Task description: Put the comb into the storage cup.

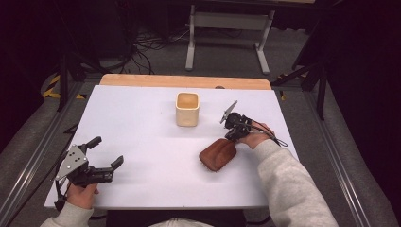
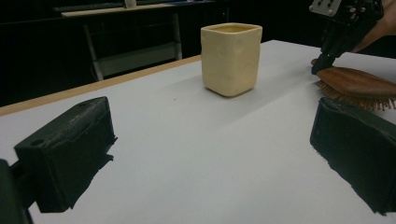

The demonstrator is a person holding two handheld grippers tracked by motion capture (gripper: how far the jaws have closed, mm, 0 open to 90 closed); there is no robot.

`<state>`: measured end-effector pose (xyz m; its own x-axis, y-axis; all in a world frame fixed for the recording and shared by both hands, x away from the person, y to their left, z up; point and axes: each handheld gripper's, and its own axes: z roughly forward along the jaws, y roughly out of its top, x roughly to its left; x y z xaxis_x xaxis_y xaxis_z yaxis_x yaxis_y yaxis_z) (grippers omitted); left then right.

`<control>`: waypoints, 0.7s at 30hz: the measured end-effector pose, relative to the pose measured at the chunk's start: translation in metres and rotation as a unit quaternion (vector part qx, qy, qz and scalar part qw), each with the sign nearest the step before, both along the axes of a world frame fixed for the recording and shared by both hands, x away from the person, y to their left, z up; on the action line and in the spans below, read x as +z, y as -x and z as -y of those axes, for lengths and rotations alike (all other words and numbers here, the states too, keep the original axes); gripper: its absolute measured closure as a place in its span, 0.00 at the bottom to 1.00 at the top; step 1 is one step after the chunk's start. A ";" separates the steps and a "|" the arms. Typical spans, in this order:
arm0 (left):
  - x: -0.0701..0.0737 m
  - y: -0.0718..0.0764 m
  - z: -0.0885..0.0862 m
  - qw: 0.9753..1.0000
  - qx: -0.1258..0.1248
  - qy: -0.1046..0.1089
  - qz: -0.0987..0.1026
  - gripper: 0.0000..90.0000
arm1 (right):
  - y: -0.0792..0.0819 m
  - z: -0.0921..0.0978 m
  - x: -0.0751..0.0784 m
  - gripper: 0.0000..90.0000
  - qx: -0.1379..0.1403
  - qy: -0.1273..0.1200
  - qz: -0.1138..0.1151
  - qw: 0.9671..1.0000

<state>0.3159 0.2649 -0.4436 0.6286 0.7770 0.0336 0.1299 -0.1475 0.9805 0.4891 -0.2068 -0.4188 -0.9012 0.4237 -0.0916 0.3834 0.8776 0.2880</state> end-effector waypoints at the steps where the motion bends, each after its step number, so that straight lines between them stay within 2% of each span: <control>1: 0.000 0.000 0.000 1.000 0.000 0.000 0.000 0.01 | 0.001 0.001 0.000 1.00 -0.001 0.000 -0.001 1.000; 21: -0.001 -0.001 0.002 1.000 -0.001 0.000 0.001 0.01 | 0.019 0.027 -0.001 1.00 -0.018 -0.002 -0.017 1.000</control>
